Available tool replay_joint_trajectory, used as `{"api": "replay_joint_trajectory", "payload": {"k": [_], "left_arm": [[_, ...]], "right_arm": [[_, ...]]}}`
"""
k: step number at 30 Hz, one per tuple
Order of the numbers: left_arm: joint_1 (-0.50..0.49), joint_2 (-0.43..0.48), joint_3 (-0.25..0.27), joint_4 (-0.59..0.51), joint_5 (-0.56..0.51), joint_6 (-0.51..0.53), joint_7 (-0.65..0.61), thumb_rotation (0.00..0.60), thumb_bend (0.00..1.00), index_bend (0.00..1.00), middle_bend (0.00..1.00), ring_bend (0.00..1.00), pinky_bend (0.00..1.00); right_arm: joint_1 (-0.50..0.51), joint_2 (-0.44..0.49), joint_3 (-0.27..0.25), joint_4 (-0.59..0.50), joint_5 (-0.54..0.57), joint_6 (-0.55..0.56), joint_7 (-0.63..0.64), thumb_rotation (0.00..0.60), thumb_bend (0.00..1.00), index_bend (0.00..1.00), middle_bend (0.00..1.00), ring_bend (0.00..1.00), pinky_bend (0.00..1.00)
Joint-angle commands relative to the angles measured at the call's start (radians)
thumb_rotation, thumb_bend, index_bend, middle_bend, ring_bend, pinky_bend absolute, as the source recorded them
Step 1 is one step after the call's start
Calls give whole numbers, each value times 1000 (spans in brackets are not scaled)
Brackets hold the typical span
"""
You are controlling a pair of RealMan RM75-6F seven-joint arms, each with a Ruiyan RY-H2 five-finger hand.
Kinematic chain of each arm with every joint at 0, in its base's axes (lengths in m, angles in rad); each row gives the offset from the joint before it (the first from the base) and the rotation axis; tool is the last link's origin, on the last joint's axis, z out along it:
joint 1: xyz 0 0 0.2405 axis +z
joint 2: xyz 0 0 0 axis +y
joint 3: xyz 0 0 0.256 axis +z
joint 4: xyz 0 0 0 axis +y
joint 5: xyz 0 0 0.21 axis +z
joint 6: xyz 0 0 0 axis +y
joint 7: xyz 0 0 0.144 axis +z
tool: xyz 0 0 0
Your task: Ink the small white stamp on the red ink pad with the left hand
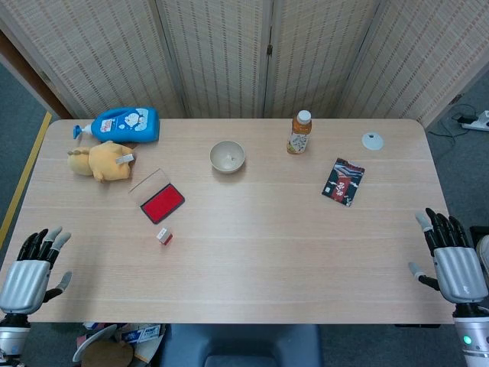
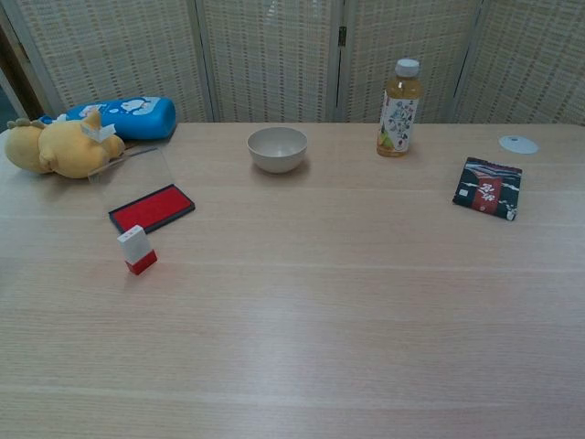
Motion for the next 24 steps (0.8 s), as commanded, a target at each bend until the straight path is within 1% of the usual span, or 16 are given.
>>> {"api": "replay_joint_trajectory", "payload": {"k": [1, 5, 11, 15, 18, 21, 24], "left_arm": [[-5, -4, 3, -1, 3, -7, 8, 600, 328, 128, 0, 0, 74], [-13, 2, 8, -6, 10, -20, 4, 600, 328, 131, 0, 0, 75], [-54, 39, 3, -45, 25, -71, -5, 600, 328, 138, 0, 0, 74], [-130, 94, -5, -99, 54, -168, 1, 600, 328, 128, 0, 0, 72], [-192, 117, -8, -115, 66, -255, 30, 600, 328, 141, 0, 0, 16], [-242, 106, -17, -113, 59, -323, 87, 600, 328, 173, 0, 0, 0], [-298, 98, -20, -114, 36, -419, 103, 600, 328, 171, 0, 0, 0]], "right_arm": [[-4, 3, 3, 1, 3, 7, 7, 600, 212, 0, 0, 0, 0], [0, 7, 5, -1, 23, -14, 11, 600, 212, 0, 0, 0, 0], [-7, 18, 4, -3, 23, -7, 42, 600, 212, 0, 0, 0, 0], [-8, 25, 17, -1, 44, -9, 63, 600, 212, 0, 0, 0, 0], [-12, 31, 10, -7, 17, 7, 68, 600, 212, 0, 0, 0, 0], [-25, 23, 0, -6, -31, 52, 61, 600, 212, 0, 0, 0, 0], [-32, 14, -11, 1, -65, 74, 53, 600, 212, 0, 0, 0, 0]]}}
